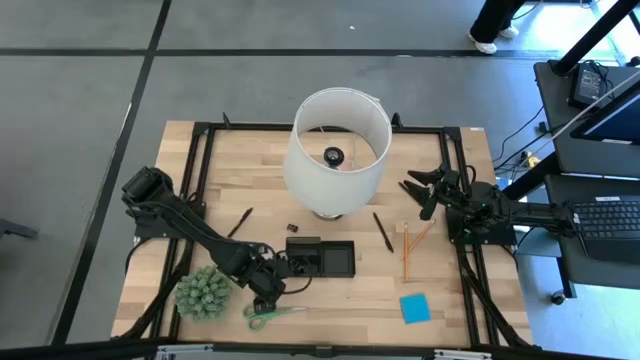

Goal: Pick and place office supplies into organizer
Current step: Put the green eraser into the black desk organizer

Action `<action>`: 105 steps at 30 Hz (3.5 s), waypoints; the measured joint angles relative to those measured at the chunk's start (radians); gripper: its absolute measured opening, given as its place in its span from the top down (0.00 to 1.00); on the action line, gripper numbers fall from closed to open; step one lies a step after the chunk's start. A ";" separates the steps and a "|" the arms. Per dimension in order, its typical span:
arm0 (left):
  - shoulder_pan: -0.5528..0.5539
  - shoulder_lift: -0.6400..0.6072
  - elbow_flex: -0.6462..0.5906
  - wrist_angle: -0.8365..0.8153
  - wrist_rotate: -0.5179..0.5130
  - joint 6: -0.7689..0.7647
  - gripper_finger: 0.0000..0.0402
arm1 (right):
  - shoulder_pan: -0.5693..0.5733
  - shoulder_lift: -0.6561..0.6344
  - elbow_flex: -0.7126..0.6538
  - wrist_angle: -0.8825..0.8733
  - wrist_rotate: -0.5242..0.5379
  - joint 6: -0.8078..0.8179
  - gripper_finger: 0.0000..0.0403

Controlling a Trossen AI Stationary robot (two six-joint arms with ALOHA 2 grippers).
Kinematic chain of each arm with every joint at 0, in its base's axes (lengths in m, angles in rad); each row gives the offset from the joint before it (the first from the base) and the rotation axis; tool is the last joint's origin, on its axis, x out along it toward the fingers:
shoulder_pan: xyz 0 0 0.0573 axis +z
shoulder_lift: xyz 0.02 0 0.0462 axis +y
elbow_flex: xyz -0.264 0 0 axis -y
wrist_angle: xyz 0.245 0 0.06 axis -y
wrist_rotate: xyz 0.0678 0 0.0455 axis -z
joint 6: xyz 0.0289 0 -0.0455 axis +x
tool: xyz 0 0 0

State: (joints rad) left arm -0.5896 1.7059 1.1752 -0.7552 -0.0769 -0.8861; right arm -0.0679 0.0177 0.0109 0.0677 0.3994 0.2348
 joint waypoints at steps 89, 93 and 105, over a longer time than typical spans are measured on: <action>0.066 0.070 0.033 0.159 -0.279 -0.015 0.83 | 0.000 0.000 0.000 0.000 0.000 0.024 0.52; 0.086 0.070 0.033 0.165 -0.332 0.045 0.84 | 0.000 0.000 0.000 0.000 0.000 0.024 0.52; 0.117 0.088 0.025 0.201 -0.272 0.202 0.84 | 0.000 0.000 0.000 0.000 0.000 0.022 0.52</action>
State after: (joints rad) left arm -0.4723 1.7943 1.2000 -0.5545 -0.3485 -0.6842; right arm -0.0677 0.0177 0.0109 0.0673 0.3996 0.2569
